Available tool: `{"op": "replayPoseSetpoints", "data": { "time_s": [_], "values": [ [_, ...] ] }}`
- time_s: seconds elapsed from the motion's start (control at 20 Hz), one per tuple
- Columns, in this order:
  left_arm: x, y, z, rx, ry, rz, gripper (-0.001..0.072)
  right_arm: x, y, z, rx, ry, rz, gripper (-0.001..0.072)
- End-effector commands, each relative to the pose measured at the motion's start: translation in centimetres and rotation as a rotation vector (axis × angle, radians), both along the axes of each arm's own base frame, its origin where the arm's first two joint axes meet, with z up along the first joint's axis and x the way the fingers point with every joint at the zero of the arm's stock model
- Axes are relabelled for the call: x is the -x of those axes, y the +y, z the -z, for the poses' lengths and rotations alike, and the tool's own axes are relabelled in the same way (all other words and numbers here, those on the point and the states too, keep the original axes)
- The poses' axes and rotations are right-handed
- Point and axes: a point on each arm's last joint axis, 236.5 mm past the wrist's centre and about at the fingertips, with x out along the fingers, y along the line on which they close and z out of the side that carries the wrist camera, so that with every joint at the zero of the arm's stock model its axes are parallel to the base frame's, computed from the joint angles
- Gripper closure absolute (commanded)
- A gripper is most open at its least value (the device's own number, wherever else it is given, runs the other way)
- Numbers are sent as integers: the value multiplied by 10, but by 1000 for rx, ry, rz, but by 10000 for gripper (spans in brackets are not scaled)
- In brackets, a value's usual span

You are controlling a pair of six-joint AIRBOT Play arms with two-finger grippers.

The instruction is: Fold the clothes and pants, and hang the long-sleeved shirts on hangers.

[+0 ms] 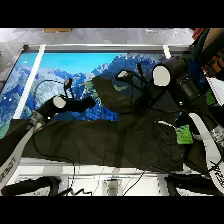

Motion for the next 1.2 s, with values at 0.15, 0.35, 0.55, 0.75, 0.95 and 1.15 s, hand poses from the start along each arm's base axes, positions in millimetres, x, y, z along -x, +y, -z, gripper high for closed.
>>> {"op": "replayPoseSetpoints", "data": {
  "time_s": [0.15,0.35,0.55,0.75,0.95,1.15],
  "values": [
    [-11,-37,56,189,178,-148,158,44,24,-10,-119,134,-157,687],
    [-35,-48,81,179,195,-147,158,48,31,-12,-148,150,-170,687],
    [-62,-59,86,214,186,-166,228,48,30,-12,-146,149,-168,686],
    [-84,-56,61,220,102,-165,688,45,27,-11,-129,140,-160,686],
    [-92,-37,11,167,-54,-53,689,31,7,-6,-42,90,-121,686],
    [-71,9,-57,-30,-206,152,690,16,6,-7,-33,31,-103,686]
  ]
}}
